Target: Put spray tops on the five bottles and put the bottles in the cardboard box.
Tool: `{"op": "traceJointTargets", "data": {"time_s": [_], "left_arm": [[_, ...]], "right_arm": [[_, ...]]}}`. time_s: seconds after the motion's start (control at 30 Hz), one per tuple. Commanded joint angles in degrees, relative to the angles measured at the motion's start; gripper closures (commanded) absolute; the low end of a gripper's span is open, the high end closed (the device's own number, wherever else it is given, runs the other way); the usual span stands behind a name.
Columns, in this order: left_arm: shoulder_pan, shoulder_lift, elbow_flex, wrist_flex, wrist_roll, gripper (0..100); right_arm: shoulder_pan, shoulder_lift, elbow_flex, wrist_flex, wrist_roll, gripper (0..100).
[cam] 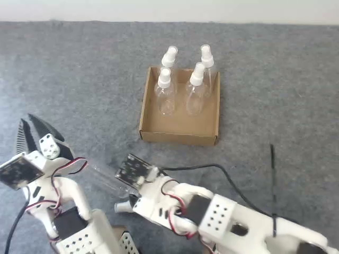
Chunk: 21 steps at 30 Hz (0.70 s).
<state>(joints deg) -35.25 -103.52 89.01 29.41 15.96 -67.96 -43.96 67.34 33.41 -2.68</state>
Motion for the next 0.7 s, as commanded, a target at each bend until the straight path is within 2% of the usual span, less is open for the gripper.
{"op": "traceJointTargets", "data": {"time_s": [0.0, 0.2, 0.47, 0.67], "left_arm": [[-0.26, -1.05, -0.31, -1.76, 0.62, 94], [-1.93, -1.05, -0.31, -1.76, 0.62, 94], [-8.44, -1.05, -0.48, -2.64, 4.22, 94], [-12.66, -1.05, -0.22, -3.78, 6.07, 94]], "right_arm": [[-0.84, 6.37, -9.49, -1.27, -0.18, 75.9], [-0.92, 16.04, -16.53, -1.01, -0.18, 68.5], [-4.62, 25.54, -23.12, -1.45, -0.18, 68.2], [-3.12, 32.57, -27.96, -1.45, -0.18, 70.6]]}}
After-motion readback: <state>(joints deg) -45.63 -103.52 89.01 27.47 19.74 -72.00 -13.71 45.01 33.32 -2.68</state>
